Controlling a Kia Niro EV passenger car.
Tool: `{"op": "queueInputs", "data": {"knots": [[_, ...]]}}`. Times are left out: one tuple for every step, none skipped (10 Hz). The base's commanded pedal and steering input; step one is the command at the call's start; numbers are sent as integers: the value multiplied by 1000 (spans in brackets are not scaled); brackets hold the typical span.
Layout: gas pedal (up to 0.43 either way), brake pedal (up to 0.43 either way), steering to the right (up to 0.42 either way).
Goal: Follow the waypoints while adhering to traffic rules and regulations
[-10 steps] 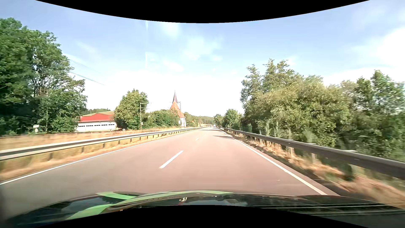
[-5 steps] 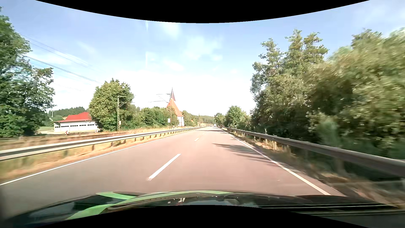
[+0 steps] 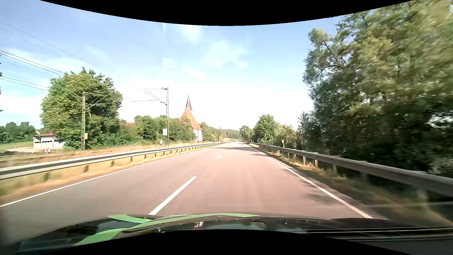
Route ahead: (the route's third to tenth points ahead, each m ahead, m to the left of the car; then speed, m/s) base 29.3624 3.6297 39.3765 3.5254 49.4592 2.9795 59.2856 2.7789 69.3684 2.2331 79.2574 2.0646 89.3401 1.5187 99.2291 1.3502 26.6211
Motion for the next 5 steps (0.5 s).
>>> {"op": "queueInputs", "data": {"knots": [[260,0,0],[260,0,0],[260,0,0],[260,0,0],[240,0,0]]}}
